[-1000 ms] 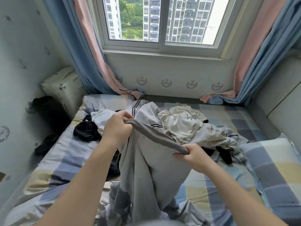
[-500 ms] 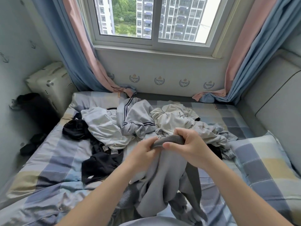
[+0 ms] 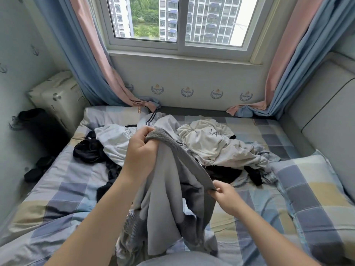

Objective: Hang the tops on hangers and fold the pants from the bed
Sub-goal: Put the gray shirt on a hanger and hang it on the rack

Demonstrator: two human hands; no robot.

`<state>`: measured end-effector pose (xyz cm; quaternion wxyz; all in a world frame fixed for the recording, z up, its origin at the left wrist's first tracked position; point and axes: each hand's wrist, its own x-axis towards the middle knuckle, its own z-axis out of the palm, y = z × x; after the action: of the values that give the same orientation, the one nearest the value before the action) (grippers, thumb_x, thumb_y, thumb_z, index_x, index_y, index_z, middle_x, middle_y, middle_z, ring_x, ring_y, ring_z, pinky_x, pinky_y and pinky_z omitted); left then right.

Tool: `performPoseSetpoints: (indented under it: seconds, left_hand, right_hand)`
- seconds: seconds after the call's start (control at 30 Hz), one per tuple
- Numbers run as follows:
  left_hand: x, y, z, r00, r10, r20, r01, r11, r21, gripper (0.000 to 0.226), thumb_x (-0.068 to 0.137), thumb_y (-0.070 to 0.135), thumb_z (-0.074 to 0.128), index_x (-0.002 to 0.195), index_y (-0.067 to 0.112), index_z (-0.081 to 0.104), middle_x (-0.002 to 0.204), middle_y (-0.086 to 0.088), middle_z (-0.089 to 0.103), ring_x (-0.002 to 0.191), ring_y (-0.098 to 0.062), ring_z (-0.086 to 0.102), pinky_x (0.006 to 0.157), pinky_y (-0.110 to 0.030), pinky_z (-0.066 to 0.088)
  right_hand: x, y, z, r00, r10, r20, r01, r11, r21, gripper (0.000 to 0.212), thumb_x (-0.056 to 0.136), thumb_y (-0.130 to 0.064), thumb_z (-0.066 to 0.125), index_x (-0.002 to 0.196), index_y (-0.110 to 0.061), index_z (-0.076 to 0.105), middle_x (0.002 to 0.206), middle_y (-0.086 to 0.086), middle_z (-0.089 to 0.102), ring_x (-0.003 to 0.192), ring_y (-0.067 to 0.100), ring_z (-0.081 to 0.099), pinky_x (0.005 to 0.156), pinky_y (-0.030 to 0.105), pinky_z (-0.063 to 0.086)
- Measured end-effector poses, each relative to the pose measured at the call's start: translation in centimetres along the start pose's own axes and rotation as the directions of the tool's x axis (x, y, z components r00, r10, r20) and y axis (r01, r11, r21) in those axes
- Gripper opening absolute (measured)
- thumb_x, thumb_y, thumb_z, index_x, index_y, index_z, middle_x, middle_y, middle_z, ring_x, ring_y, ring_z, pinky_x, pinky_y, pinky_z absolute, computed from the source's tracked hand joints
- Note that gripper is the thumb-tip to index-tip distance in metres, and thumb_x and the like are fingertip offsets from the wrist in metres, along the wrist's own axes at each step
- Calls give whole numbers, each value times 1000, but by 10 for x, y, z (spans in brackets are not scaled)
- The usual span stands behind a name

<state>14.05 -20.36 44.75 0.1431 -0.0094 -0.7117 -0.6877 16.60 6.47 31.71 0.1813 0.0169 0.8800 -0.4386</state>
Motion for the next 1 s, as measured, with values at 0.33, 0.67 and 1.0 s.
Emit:
performPoseSetpoints:
  seconds: [0.33,0.67,1.0]
  left_hand:
    - [-20,-53,13,851,-327,412,159,907,391,68,82,44,76,142,29,46,144,9,48,131,-5,43,109,-28,36]
    - [-41,-50,34,886,-128,446,24,972,233,6,84,16,56,80,11,55,67,1,48,64,-10,39,60,-35,31]
    - [-9,-17,2,990,67,126,-80,992,98,6,88,18,57,83,16,58,63,-13,49,54,-11,42,49,-23,31]
  right_hand:
    - [-14,-84,-17,957,-250,-147,276,941,196,22,99,-14,59,85,2,58,68,1,51,65,9,44,62,28,36]
    - [-25,-103,-26,967,-254,0,249,947,205,31,67,-36,80,85,-19,60,73,11,69,65,13,52,63,31,43]
    - [-13,-28,-10,998,33,-54,-34,999,-20,9,84,-8,71,87,-1,66,80,13,67,79,22,59,70,40,49]
